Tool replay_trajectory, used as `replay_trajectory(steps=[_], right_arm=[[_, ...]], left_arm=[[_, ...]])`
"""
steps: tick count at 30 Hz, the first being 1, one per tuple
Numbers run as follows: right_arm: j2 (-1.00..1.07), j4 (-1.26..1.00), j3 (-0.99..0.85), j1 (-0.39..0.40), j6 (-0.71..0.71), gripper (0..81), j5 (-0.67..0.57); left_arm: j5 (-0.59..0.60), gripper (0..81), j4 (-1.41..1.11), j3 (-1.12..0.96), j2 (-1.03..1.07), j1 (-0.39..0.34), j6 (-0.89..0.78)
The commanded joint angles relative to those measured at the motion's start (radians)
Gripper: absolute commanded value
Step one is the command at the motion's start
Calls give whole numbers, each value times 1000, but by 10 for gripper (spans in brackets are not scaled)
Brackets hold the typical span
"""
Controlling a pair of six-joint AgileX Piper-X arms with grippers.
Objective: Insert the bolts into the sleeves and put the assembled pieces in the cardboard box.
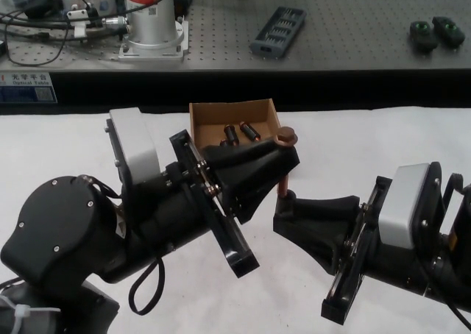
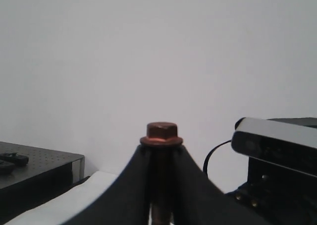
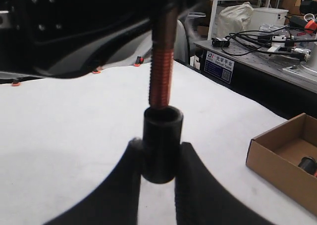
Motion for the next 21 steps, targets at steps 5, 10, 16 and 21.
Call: replay_trajectory(steps=[5,10,16,21], right_arm=[[1,-6,-2,-7,1,55,-16],[1,-6,-2,-7,1,55,-19],[1,-6,-2,-7,-2,55,-20],[1,-6,-2,-7,-2,55,-20]], left_arm=[[31,6,24,-12,0,2,-16],[39,6,48,-12,0,-1,-23],[67,6,52,-12,0,-8,-23],[82,6,107,-12,0,-8,-6]])
